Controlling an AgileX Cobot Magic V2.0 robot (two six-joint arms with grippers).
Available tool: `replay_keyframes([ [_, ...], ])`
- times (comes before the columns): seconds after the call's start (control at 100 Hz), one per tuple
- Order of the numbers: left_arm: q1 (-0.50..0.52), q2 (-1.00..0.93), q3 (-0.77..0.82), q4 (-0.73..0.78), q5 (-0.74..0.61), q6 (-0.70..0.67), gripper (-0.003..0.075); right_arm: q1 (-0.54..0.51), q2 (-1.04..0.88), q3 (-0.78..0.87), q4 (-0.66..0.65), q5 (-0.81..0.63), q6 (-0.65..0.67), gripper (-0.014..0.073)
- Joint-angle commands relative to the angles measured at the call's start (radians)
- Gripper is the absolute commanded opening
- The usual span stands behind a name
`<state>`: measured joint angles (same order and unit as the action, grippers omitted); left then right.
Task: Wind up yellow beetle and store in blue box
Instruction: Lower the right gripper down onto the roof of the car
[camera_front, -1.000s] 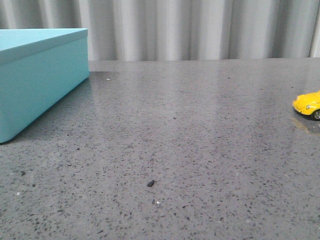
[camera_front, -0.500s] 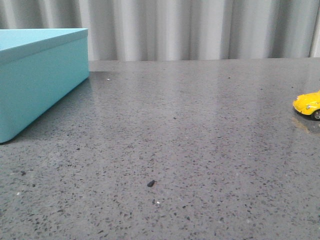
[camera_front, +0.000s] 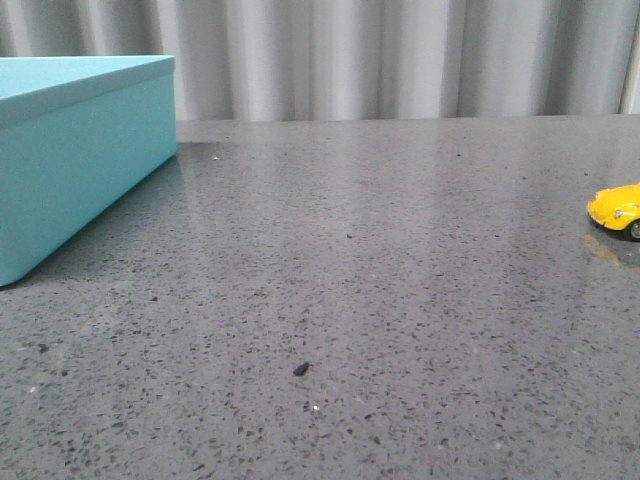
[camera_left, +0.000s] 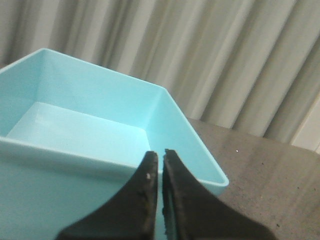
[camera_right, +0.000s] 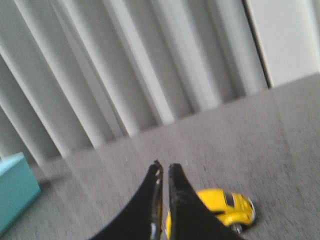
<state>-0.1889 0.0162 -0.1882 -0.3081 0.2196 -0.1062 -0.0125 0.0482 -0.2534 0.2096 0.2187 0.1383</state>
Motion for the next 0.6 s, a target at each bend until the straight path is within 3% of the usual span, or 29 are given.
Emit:
replay_keyframes([
  [0.0, -0.002, 0.076, -0.114, 0.052, 0.050, -0.005, -0.0021, 0.001, 0.117, -0.135, -0.073, 0.097, -0.018, -0.0052],
  [0.17, -0.002, 0.243, -0.260, 0.091, 0.237, 0.022, -0.0021, 0.012, 0.344, -0.369, -0.179, 0.351, -0.027, -0.0052],
  [0.28, -0.002, 0.329, -0.323, 0.091, 0.307, 0.022, -0.0021, 0.037, 0.498, -0.515, -0.183, 0.567, -0.106, -0.0052],
  [0.44, -0.042, 0.351, -0.335, 0.089, 0.246, 0.022, -0.0021, 0.066, 0.750, -0.733, -0.183, 0.883, -0.130, -0.0052],
  [0.59, -0.095, 0.351, -0.335, 0.075, 0.168, 0.022, -0.0021, 0.086, 0.952, -0.867, -0.183, 1.029, -0.157, -0.0052],
])
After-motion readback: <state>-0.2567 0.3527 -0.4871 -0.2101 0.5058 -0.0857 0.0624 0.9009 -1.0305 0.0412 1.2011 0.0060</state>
